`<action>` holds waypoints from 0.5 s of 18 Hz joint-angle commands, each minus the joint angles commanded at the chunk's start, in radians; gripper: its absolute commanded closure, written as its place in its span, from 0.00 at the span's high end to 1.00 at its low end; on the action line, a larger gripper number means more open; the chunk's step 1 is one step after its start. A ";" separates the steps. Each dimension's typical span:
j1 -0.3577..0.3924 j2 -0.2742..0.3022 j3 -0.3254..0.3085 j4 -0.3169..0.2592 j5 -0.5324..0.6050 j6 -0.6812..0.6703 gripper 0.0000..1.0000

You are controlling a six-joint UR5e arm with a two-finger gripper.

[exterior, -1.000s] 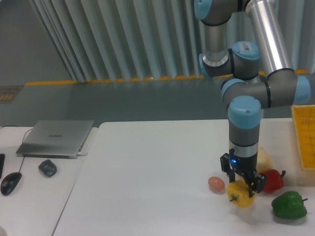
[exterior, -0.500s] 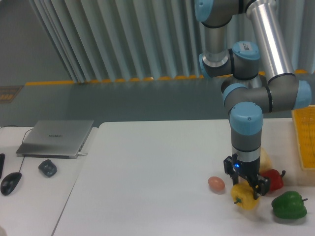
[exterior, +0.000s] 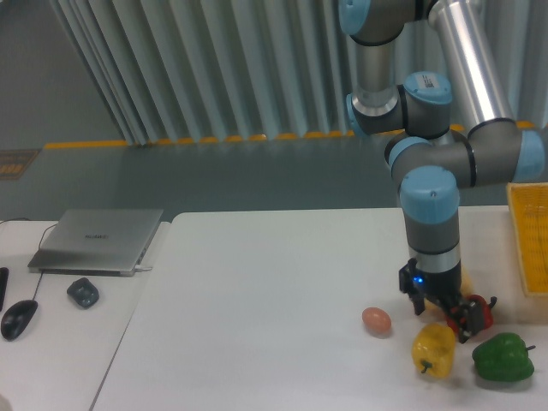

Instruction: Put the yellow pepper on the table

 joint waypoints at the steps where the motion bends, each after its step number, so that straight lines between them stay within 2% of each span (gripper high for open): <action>1: 0.008 0.009 -0.003 0.000 0.003 0.046 1.00; 6: 0.037 0.025 -0.009 -0.023 0.000 0.141 1.00; 7: 0.057 0.043 -0.009 -0.049 0.000 0.218 1.00; 9: 0.090 0.063 -0.015 -0.057 -0.003 0.351 1.00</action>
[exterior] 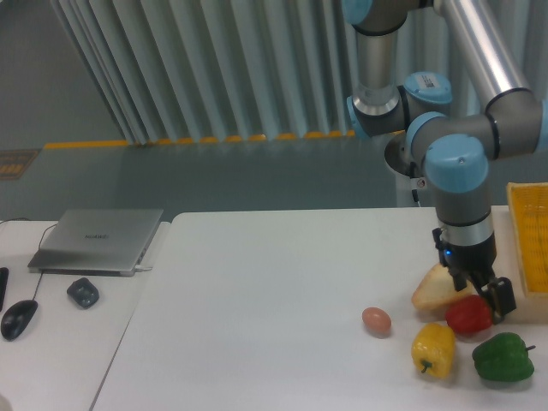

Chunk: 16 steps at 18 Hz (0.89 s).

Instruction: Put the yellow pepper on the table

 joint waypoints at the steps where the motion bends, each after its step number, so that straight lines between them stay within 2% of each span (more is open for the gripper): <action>1: 0.009 0.003 -0.008 0.000 -0.006 0.014 1.00; 3: 0.055 0.006 -0.017 -0.017 -0.073 0.060 1.00; 5: 0.110 0.040 -0.017 -0.067 -0.094 0.182 1.00; 7: 0.140 0.045 -0.017 -0.092 -0.103 0.266 1.00; 10: 0.196 0.069 -0.015 -0.147 -0.217 0.280 1.00; 14: 0.215 0.083 -0.023 -0.146 -0.207 0.390 1.00; 16: 0.221 0.091 -0.029 -0.141 -0.167 0.427 1.00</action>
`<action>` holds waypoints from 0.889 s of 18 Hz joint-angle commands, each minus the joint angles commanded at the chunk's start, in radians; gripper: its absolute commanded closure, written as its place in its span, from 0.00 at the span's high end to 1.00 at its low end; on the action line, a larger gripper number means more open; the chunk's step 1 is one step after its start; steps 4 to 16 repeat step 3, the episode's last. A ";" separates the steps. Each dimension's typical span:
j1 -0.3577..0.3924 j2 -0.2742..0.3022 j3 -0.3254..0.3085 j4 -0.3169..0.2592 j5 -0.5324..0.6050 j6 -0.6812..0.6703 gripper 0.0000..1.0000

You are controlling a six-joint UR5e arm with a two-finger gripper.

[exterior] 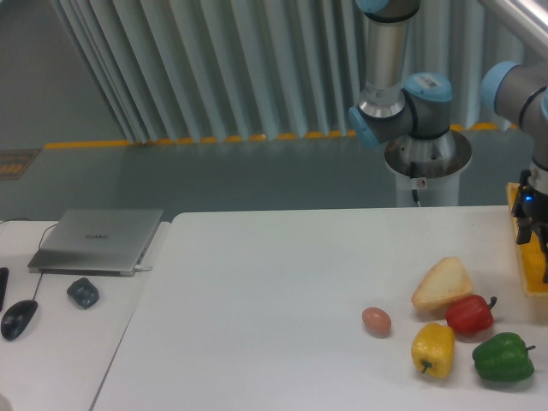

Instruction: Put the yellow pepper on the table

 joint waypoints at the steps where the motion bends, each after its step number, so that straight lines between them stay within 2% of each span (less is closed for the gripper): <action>1: 0.014 0.002 0.000 -0.003 0.014 0.003 1.00; 16: 0.029 0.003 -0.002 -0.003 0.014 0.005 1.00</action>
